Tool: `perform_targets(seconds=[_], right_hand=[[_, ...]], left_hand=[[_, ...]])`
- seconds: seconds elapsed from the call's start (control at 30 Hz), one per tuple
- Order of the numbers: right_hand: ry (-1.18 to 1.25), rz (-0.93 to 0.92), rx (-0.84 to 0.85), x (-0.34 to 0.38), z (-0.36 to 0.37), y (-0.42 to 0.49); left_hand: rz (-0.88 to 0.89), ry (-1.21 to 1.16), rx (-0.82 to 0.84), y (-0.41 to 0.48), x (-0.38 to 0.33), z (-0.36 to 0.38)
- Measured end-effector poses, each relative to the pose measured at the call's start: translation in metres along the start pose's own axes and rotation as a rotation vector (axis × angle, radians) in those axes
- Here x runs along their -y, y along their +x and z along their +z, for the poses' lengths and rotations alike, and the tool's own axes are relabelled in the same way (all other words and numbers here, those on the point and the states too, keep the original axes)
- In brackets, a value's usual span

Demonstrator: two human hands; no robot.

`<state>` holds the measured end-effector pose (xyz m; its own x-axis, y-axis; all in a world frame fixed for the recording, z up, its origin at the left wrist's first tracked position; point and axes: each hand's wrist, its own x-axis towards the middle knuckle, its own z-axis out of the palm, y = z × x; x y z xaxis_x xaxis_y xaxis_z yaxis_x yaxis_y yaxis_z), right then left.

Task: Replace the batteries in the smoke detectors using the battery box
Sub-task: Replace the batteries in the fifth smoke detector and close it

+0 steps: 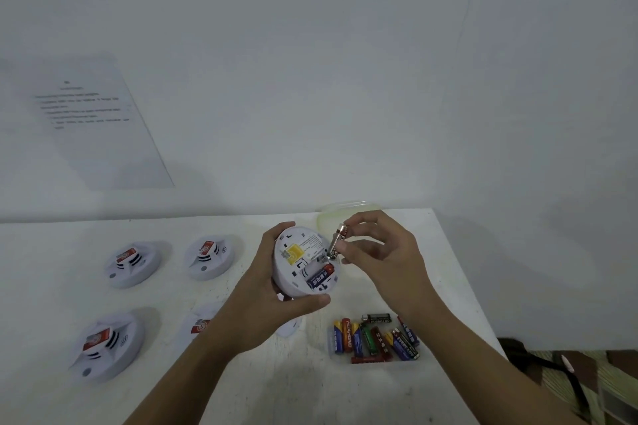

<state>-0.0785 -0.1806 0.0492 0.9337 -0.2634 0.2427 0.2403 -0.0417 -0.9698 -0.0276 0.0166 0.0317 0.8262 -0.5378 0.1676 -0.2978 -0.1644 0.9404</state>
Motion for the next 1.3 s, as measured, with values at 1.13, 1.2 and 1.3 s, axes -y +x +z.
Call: perform_targets(seconds=[1.13,1.2,1.3], right_hand=[[-0.284,-0.06,0.08,-0.002,0.035,-0.004],[-0.262,0.036,0.117,-0.001,0.036,-0.001],[-0.207,0.136,0.15,0.002,0.034,0.005]], left_hand=[[0.026,0.009,0.034,-0.018,-0.006,-0.019],[0.028,0.033,0.049,-0.019,-0.007,-0.021],[0.02,0.056,0.065,-0.022,-0.004,-0.023]])
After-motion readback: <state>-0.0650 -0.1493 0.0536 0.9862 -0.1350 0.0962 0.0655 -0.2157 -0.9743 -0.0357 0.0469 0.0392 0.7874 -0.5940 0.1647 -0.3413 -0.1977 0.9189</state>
